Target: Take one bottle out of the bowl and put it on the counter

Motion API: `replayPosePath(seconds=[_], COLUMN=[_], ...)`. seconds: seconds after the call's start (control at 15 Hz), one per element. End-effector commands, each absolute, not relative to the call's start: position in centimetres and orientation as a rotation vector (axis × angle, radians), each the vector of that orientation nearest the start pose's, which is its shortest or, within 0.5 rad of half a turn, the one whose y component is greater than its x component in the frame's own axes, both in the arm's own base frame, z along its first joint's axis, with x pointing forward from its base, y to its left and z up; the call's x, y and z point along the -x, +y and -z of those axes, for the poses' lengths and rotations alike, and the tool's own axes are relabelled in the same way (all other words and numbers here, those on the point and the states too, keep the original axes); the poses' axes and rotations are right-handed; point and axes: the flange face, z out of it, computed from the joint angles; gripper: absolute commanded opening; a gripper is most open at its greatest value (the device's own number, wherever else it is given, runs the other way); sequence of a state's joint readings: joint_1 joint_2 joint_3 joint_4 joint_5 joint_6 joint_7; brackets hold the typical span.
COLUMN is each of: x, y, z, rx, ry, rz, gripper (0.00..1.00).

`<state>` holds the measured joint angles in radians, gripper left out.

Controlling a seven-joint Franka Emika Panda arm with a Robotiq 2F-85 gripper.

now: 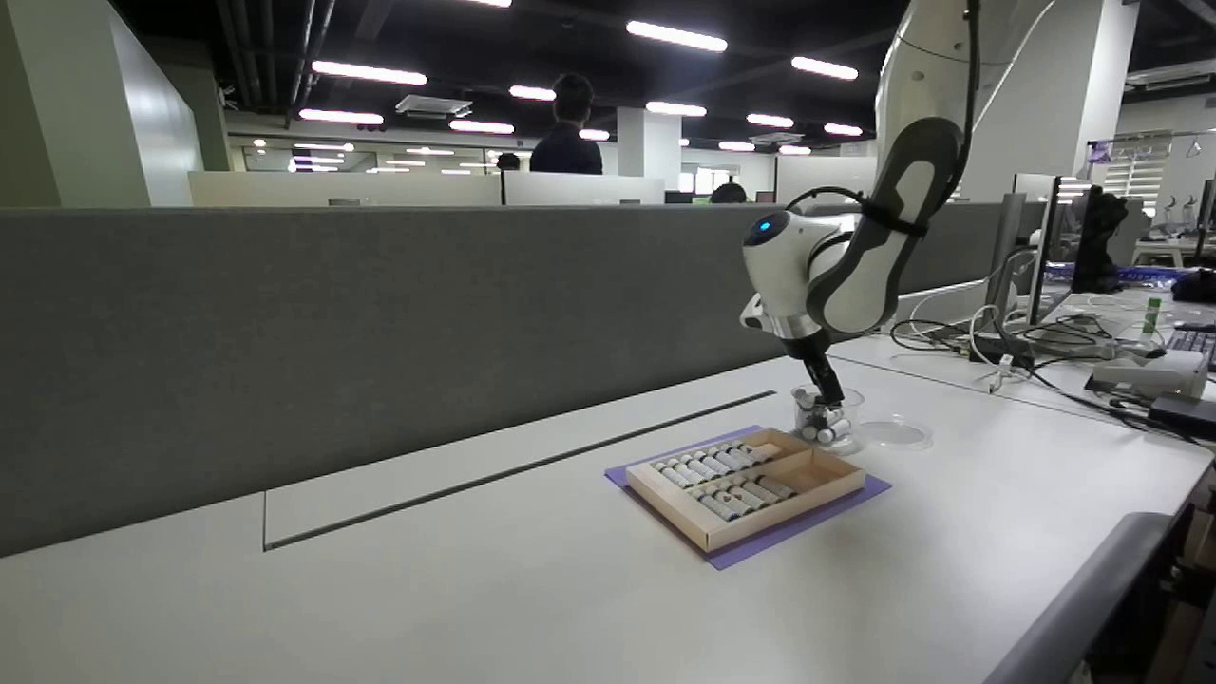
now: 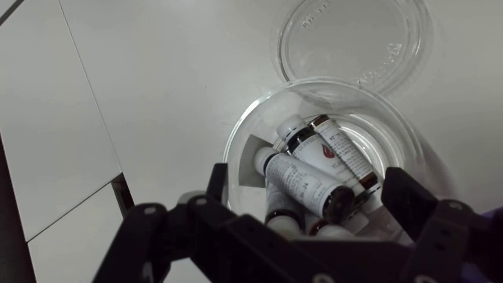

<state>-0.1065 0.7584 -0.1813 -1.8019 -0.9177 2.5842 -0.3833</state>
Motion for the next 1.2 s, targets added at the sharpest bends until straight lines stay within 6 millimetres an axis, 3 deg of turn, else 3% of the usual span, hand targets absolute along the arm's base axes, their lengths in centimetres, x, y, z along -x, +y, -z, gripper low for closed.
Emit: replayPosePath(seconds=[0.0,0.6,0.67,1.13], x=[-61.8,-61.7,-61.8,-61.7], y=[-16.7,-17.2,-17.2,-17.9], z=[-13.1,-13.2,-13.2,-13.5], rx=[-2.337,-2.403,-2.406,-2.437], ry=[1.129,1.095,1.100,1.076], rz=[0.214,0.131,0.110,0.047], gripper=[0.75,0.05,0.01,0.05])
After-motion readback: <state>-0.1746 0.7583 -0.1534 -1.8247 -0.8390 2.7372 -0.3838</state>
